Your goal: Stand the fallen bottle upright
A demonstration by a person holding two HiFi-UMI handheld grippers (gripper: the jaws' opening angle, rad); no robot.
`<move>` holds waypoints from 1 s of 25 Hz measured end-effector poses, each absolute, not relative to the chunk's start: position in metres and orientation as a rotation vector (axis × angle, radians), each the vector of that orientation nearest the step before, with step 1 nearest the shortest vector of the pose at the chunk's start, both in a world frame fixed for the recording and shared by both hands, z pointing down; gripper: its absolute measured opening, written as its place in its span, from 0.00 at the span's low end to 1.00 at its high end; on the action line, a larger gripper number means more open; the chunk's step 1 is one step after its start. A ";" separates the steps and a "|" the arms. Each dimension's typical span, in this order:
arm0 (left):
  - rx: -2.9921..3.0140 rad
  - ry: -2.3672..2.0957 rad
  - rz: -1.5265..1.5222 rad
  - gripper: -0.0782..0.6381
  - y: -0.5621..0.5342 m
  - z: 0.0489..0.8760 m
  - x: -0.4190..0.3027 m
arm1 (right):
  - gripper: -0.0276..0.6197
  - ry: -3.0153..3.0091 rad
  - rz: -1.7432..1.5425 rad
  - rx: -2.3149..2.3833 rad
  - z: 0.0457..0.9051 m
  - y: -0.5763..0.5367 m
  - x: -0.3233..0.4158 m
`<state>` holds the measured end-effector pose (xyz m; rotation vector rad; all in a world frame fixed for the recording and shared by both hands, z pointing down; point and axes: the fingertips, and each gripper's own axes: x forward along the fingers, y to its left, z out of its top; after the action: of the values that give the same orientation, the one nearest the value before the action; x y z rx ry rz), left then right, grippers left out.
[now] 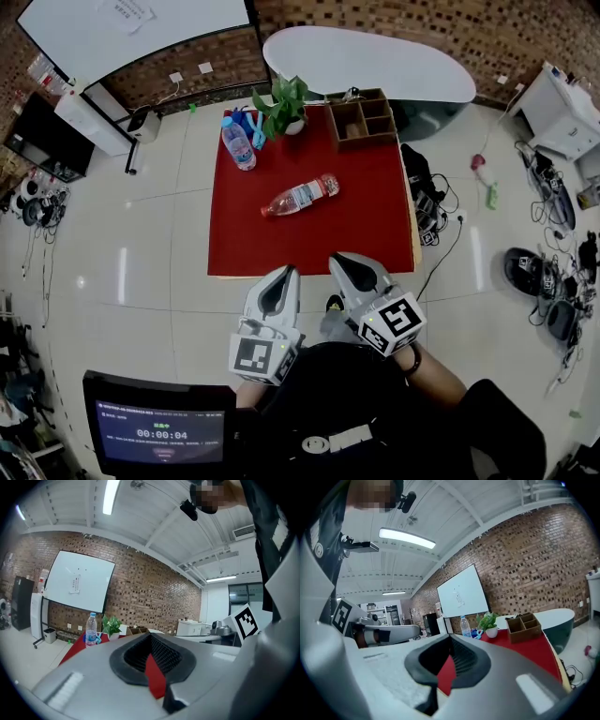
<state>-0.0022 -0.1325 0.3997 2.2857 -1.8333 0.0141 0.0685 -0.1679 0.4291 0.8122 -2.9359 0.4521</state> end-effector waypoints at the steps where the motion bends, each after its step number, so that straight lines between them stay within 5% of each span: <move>1: 2.275 -1.844 0.029 0.11 -0.140 0.401 -0.002 | 0.05 -2.935 0.465 0.802 0.432 -0.178 0.069; 9: 2.211 -1.889 0.047 0.11 -0.175 0.412 -0.029 | 0.06 -2.853 0.371 0.566 0.457 -0.229 0.034; 15: 2.176 -1.914 0.003 0.11 -0.169 0.414 -0.071 | 0.43 -2.393 -0.420 0.052 0.515 -0.244 -0.049; 19: 2.027 -2.024 -0.021 0.11 -0.155 0.417 -0.116 | 0.43 -1.831 -0.897 -0.261 0.604 -0.268 -0.097; 25: 1.945 -2.112 -0.076 0.11 -0.126 0.421 -0.168 | 0.43 -1.536 -0.848 -0.435 0.682 -0.278 -0.126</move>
<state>-0.1679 -0.1259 0.4212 1.9449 -2.1122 -0.0762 -0.1259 -0.2783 0.6818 -0.4347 -1.5359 -0.8478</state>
